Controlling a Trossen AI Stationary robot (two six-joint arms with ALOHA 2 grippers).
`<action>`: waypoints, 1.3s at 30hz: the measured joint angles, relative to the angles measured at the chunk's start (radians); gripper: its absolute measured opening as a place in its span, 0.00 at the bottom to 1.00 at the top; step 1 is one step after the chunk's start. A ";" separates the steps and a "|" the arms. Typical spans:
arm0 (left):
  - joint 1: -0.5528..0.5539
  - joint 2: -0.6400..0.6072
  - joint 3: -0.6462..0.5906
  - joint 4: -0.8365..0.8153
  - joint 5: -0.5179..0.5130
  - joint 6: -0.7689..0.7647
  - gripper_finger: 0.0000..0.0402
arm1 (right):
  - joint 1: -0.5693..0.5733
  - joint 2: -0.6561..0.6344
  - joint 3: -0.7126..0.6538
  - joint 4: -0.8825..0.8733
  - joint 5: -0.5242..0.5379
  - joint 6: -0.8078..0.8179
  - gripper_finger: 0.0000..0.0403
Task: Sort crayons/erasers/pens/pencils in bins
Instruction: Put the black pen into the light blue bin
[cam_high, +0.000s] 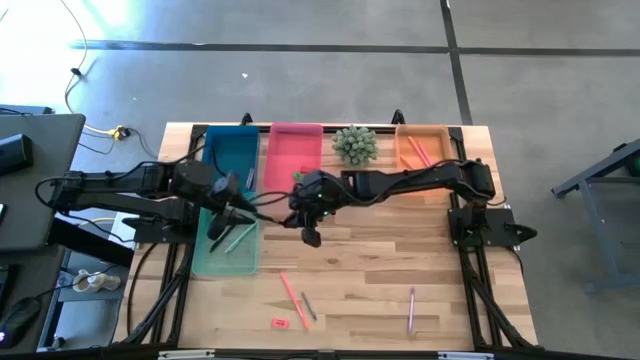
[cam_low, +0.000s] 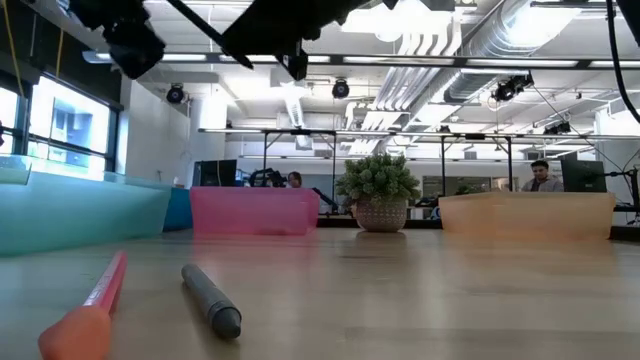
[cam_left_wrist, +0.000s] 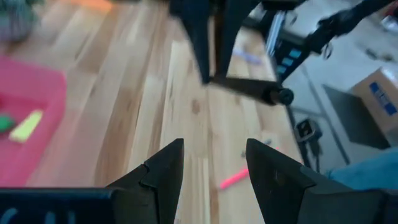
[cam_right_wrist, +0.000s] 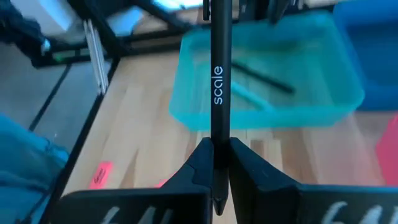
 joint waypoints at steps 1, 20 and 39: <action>-0.002 0.000 0.000 0.023 -0.001 0.000 0.40 | 0.000 0.000 0.000 0.023 0.000 0.000 0.02; -0.010 0.000 0.000 0.317 -0.075 0.001 0.40 | -0.033 0.000 0.000 0.312 0.015 -0.003 0.02; -0.009 0.000 0.000 0.333 -0.137 0.013 0.06 | -0.042 0.001 0.000 0.311 0.027 -0.006 0.05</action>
